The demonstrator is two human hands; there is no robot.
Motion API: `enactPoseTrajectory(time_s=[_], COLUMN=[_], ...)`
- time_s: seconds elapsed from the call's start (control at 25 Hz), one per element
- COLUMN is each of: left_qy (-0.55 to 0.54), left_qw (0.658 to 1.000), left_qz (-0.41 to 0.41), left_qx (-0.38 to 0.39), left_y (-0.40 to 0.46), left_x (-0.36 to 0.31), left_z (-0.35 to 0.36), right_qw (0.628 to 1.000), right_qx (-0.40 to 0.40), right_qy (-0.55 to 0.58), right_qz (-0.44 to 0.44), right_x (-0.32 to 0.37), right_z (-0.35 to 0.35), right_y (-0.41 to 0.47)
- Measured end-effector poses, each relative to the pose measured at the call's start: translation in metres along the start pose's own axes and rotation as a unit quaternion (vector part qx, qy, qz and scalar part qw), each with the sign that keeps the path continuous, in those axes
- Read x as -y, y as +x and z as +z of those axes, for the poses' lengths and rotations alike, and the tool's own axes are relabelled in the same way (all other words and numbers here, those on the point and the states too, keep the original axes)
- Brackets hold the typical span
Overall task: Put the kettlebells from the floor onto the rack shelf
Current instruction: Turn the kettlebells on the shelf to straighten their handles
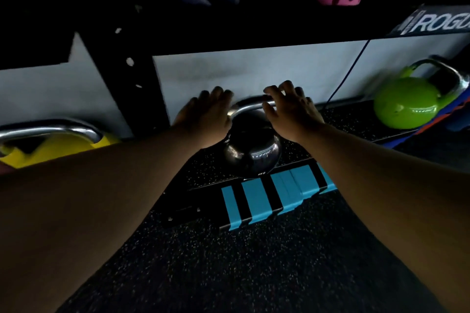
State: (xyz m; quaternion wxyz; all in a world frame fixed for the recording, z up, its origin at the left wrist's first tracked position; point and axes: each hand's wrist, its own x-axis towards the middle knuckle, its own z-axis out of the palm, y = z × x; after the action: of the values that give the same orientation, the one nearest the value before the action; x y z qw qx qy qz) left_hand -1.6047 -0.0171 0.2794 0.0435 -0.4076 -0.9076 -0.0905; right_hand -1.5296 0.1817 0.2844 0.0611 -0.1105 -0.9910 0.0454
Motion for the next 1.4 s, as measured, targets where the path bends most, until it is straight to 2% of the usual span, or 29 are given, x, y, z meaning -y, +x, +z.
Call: enactPoseTrajectory(time_s=[0.16,0.28,0.36,0.56,0.72,0.8,0.88,0.92,0.96,1.0,1.04,1.08,1.12,1.28,1.32,1.4], left_qy=[-0.122,-0.193,-0.237,-0.254,-0.254,-0.228,-0.213,-0.255,-0.317,-0.391,-0.445,-0.472,-0.478,-0.455,-0.465,-0.524], left_qw=[0.99,0.976,0.959,0.946,0.944,0.953,0.949,0.926,0.888,0.832,0.779,0.749,0.742,0.797,0.792,0.751], left_qz=[-0.068,-0.071,-0.11,-0.147,-0.139,-0.139,-0.208,-0.265,-0.317,-0.376,-0.422,-0.445,-0.451,-0.39,-0.388,-0.392], left_qx=[-0.016,-0.07,-0.112,-0.137,-0.157,-0.145,-0.1,-0.092,-0.106,-0.119,-0.129,-0.134,-0.133,-0.076,-0.071,-0.086], left_y=[0.043,0.051,0.052,0.049,0.056,0.065,0.067,0.067,0.065,0.063,0.063,0.065,0.069,0.076,0.073,0.066], left_x=[-0.023,-0.04,-0.045,-0.047,-0.04,-0.024,-0.013,-0.017,-0.028,-0.044,-0.056,-0.06,-0.055,-0.027,-0.03,-0.042], left_z=[0.027,0.05,0.056,0.061,0.06,0.056,0.059,0.063,0.069,0.07,0.07,0.068,0.063,0.05,0.055,0.063], right_qw=[0.996,0.978,0.974,0.957,0.933,0.932,0.936,0.937,0.936,0.922,0.892,0.851,0.824,0.819,0.81,0.795], right_qx=[0.036,-0.015,-0.035,-0.026,0.019,-0.017,-0.078,-0.086,-0.064,-0.018,0.03,0.062,0.068,0.022,0.021,0.042], right_qy=[0.049,0.201,0.211,0.261,0.357,0.363,0.339,0.33,0.338,0.377,0.442,0.51,0.548,0.552,0.565,0.588], right_qz=[-0.058,-0.058,-0.078,-0.128,-0.047,0.011,0.059,0.074,0.079,0.081,0.088,0.104,0.128,0.154,0.152,0.14], right_x=[-0.021,-0.035,-0.043,-0.05,-0.053,-0.033,-0.009,-0.004,-0.007,-0.015,-0.022,-0.025,-0.023,0.014,0.016,0.014], right_z=[0.03,0.048,0.056,0.055,0.04,0.047,0.055,0.056,0.054,0.049,0.044,0.039,0.04,0.055,0.056,0.047], right_y=[0.025,0.029,0.033,0.042,0.05,0.042,0.028,0.026,0.026,0.029,0.032,0.033,0.033,0.009,0.008,0.016])
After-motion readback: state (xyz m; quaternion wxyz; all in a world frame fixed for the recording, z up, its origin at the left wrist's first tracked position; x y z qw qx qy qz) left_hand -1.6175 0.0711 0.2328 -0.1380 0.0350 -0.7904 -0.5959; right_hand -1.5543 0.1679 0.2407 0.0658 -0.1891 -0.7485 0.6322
